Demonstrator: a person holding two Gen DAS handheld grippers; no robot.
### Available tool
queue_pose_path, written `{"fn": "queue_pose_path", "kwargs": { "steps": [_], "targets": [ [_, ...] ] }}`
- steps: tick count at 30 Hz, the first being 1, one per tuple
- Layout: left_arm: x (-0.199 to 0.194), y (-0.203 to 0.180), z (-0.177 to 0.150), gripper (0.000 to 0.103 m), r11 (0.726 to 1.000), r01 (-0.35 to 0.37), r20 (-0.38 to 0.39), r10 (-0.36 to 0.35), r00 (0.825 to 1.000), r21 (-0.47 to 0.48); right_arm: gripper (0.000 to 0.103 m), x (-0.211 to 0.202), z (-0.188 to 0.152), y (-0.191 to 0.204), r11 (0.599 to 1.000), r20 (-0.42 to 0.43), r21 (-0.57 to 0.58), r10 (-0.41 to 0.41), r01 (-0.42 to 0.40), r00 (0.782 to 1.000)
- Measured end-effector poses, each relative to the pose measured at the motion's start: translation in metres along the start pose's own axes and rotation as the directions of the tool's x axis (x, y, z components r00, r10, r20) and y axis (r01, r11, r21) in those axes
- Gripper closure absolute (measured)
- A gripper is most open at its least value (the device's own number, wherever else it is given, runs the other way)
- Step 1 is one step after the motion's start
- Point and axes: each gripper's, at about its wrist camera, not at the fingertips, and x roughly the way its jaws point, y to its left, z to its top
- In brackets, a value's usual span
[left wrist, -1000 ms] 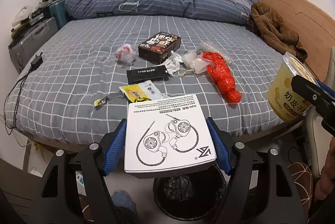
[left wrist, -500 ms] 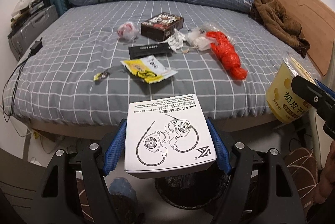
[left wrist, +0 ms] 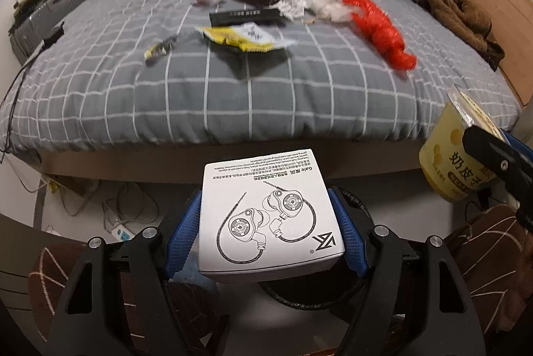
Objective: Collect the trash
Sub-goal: 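Carry the yogurt cup in the right tool over the black trash bin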
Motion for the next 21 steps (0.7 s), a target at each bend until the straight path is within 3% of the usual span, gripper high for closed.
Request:
{"fn": "queue_pose_path", "kwargs": {
  "steps": [10, 21],
  "targets": [
    [0.038, 0.011, -0.019, 0.031, 1.0, -0.006, -0.092, 0.003, 0.996, -0.028, 0.019, 0.042, -0.026, 0.003, 1.0, -0.095, -0.016, -0.014, 0.013, 0.995],
    [0.079, 0.032, -0.043, 0.031, 0.997, -0.024, -0.181, 0.012, 0.983, -0.068, 0.019, 0.098, -0.057, 0.006, 0.999, -0.224, -0.038, -0.017, 0.009, 0.974]
  ]
}}
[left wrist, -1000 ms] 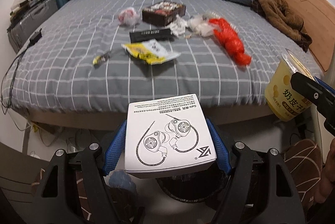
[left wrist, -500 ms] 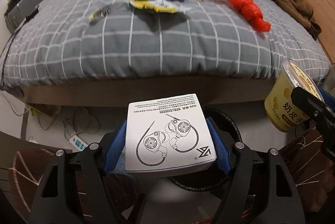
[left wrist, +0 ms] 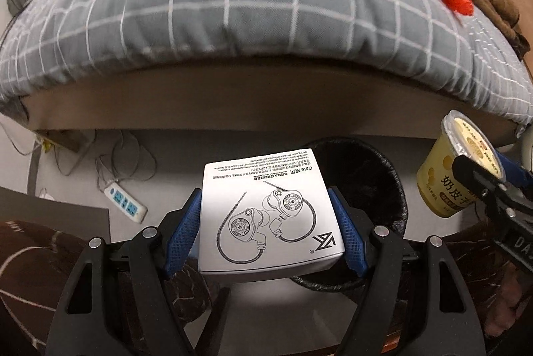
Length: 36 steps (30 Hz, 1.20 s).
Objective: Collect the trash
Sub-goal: 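Carry the yogurt cup in the right tool over the black trash bin, then open the right tool to drop the yogurt cup into the bin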
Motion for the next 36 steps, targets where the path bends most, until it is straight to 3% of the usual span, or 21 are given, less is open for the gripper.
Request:
{"fn": "queue_pose_path", "kwargs": {
  "steps": [5, 14, 17, 19, 23, 36],
  "targets": [
    [0.017, 0.017, -0.008, 0.031, 0.999, -0.027, -0.03, 0.026, 0.999, -0.024, 0.019, 0.023, -0.005, 0.008, 1.0, -0.059, -0.013, 0.015, -0.015, 0.998],
    [0.025, 0.033, -0.015, 0.031, 0.998, -0.045, -0.051, 0.043, 0.998, -0.04, 0.017, 0.04, -0.007, 0.022, 0.998, -0.083, -0.037, 0.039, -0.042, 0.996],
    [0.029, 0.029, -0.013, 0.031, 0.998, -0.042, -0.051, 0.04, 0.998, -0.036, 0.008, 0.043, -0.007, 0.017, 0.998, -0.077, -0.039, 0.035, -0.038, 0.996],
    [0.033, 0.029, -0.012, 0.031, 0.999, -0.038, -0.052, 0.037, 0.998, -0.029, 0.008, 0.044, -0.009, 0.015, 0.999, -0.07, -0.041, 0.03, -0.033, 0.997],
    [0.038, 0.011, -0.01, 0.031, 1.0, -0.029, -0.055, 0.03, 0.998, 0.009, 0.008, 0.043, -0.011, -0.002, 1.0, -0.068, -0.016, 0.021, -0.022, 0.997],
    [0.049, -0.072, 0.004, 0.031, 0.989, 0.038, -0.077, -0.028, 0.997, 0.143, 0.008, 0.026, -0.022, -0.074, 0.988, -0.032, 0.061, -0.143, 0.144, 0.989]
  ]
}}
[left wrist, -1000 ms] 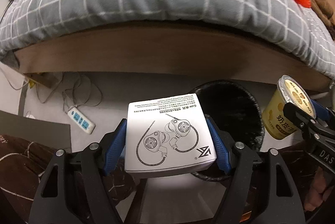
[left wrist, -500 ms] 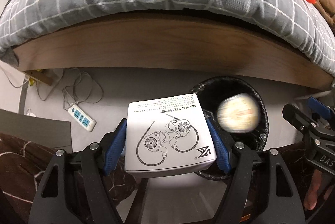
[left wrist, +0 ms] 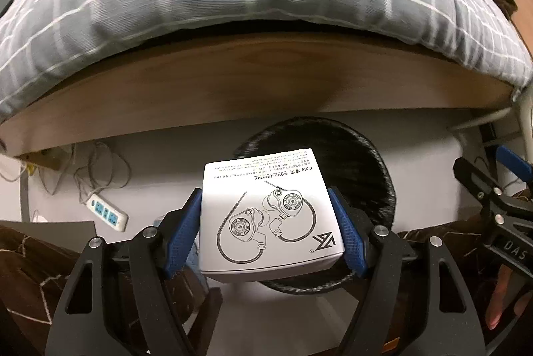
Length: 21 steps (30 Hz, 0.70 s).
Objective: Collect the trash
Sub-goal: 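Open the right tool to drop the yogurt cup into the bin, then open the left tool to drop the white earphone box into the bin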
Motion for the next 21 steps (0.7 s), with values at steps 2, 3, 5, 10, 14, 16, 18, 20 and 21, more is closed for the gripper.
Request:
{"fn": "queue_pose_path", "kwargs": {
  "steps": [2, 3, 5, 10, 14, 16, 18, 20, 21],
  "targets": [
    [0.001, -0.012, 0.001, 0.031, 1.0, 0.008, -0.002, -0.008, 1.0, 0.026, 0.008, -0.001, -0.001, -0.012, 1.0, 0.002, 0.017, -0.006, 0.006, 1.0],
    [0.001, -0.018, 0.002, 0.031, 0.999, 0.01, -0.002, -0.01, 1.0, 0.035, 0.008, -0.001, -0.003, -0.016, 1.0, 0.0, 0.026, -0.007, 0.007, 1.0],
    [0.002, -0.027, 0.004, 0.031, 0.999, 0.022, 0.003, -0.023, 1.0, 0.048, 0.008, -0.003, -0.004, -0.026, 0.999, -0.002, 0.045, -0.014, 0.014, 1.0],
    [0.002, -0.041, 0.007, 0.028, 0.998, 0.01, 0.035, -0.013, 0.999, 0.064, 0.008, -0.004, -0.009, -0.037, 0.997, 0.003, 0.079, -0.02, 0.02, 1.0],
    [-0.005, -0.046, 0.01, 0.013, 0.996, -0.016, 0.077, 0.01, 0.997, 0.083, 0.008, -0.012, -0.007, -0.039, 0.996, 0.032, 0.081, -0.036, 0.033, 0.999],
    [-0.012, -0.044, 0.011, 0.007, 0.997, -0.015, 0.102, 0.008, 0.995, 0.07, 0.007, -0.014, -0.007, -0.037, 0.997, 0.043, 0.072, -0.043, 0.04, 0.998],
    [-0.016, -0.037, 0.01, 0.006, 0.998, -0.028, 0.123, 0.022, 0.992, 0.048, 0.008, -0.014, -0.005, -0.033, 0.997, 0.053, 0.063, -0.042, 0.038, 0.998],
    [-0.015, -0.027, 0.008, 0.006, 0.999, -0.03, 0.121, 0.026, 0.992, 0.031, 0.008, -0.019, -0.003, -0.028, 0.998, 0.074, 0.046, -0.039, 0.036, 0.996],
    [-0.014, -0.021, 0.008, 0.006, 0.999, -0.031, 0.109, 0.029, 0.994, 0.016, 0.008, -0.02, -0.001, -0.025, 0.999, 0.082, 0.031, -0.044, 0.041, 0.996]
  ]
}}
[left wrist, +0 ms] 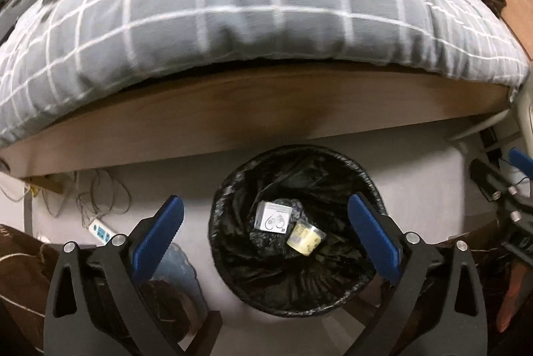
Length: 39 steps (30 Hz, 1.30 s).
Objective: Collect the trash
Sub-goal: 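Open the left tool to drop the white earphone box into the bin, then move both tools back toward the trash on the bed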
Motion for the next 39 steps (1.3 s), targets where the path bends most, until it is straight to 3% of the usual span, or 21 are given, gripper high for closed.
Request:
{"fn": "queue_pose_path", "kwargs": {
  "steps": [4, 15, 22, 29, 39],
  "targets": [
    [-0.014, 0.027, 0.002, 0.006, 0.997, 0.016, 0.015, -0.015, 1.0, -0.08, 0.008, -0.009, 0.008, 0.011, 0.999, 0.025, -0.033, 0.011, -0.01, 1.0],
    [-0.07, 0.066, 0.016, 0.006, 0.992, -0.028, 0.122, 0.044, 0.992, -0.124, 0.008, -0.043, 0.032, 0.039, 0.995, 0.104, -0.078, 0.073, -0.065, 0.992],
    [-0.096, 0.075, 0.025, 0.006, 0.992, -0.042, 0.154, 0.06, 0.986, -0.12, 0.008, -0.064, 0.053, 0.049, 0.991, 0.162, -0.097, 0.104, -0.089, 0.981],
    [-0.115, 0.08, 0.04, 0.006, 0.994, -0.031, 0.183, 0.05, 0.982, -0.109, 0.008, -0.08, 0.079, 0.051, 0.989, 0.205, -0.134, 0.083, -0.056, 0.975],
    [-0.135, 0.087, 0.081, 0.006, 0.992, -0.029, 0.227, 0.057, 0.972, -0.125, 0.008, -0.082, 0.12, 0.044, 0.994, 0.221, -0.085, 0.093, -0.076, 0.971]
  ]
}}
